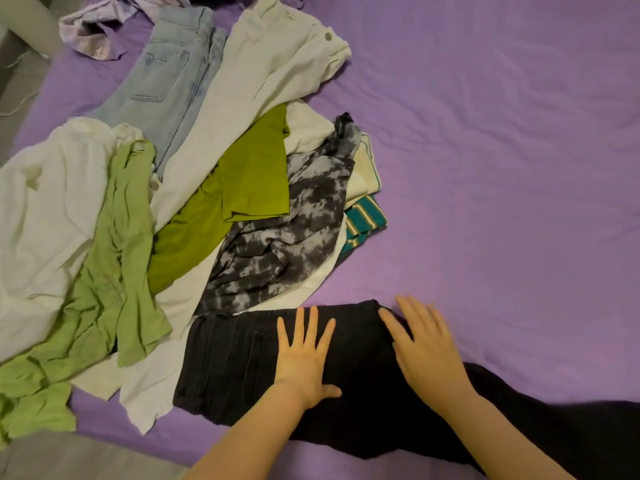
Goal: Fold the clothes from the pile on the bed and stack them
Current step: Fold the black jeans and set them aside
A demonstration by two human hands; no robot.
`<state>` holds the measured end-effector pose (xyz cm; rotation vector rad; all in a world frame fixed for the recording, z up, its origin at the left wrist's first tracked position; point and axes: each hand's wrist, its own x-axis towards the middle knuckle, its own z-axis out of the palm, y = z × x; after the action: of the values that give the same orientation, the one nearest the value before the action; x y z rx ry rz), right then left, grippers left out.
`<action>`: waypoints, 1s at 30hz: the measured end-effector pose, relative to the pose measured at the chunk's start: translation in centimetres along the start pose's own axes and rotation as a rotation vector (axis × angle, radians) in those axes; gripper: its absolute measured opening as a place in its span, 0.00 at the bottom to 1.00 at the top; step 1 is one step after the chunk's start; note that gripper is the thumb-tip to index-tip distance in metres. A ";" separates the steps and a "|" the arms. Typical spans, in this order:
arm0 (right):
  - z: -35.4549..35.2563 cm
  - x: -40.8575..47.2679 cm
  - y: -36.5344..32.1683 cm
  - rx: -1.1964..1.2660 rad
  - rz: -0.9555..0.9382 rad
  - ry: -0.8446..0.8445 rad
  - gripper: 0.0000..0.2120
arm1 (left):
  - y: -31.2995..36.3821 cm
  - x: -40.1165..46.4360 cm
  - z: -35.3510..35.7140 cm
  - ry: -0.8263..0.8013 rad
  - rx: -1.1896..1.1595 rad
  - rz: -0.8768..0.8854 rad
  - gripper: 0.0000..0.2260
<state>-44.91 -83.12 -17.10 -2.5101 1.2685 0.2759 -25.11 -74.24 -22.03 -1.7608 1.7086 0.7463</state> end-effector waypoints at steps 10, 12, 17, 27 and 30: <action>2.4 -3.6 1.0 -0.084 0.110 -0.314 0.48 | 4.1 0.0 -1.7 0.020 -0.176 0.318 0.40; 3.3 -3.5 2.2 -0.124 0.168 -0.338 0.48 | 4.6 0.8 -1.7 -0.022 -0.124 0.297 0.41; 4.2 -3.9 3.0 -0.017 0.191 -0.390 0.39 | 6.4 0.9 -2.0 -0.058 -0.020 0.229 0.42; 3.0 -12.2 9.6 0.167 0.320 -0.326 0.35 | 12.4 -0.7 -6.7 0.092 -0.460 0.179 0.28; 2.8 -13.7 11.7 0.135 0.255 -0.314 0.29 | 15.8 -0.8 -7.6 0.195 -0.276 0.305 0.26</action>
<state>-62.49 -78.45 -17.69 -2.0910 1.4182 0.5961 -40.87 -79.60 -16.53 -1.8226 2.1222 1.0104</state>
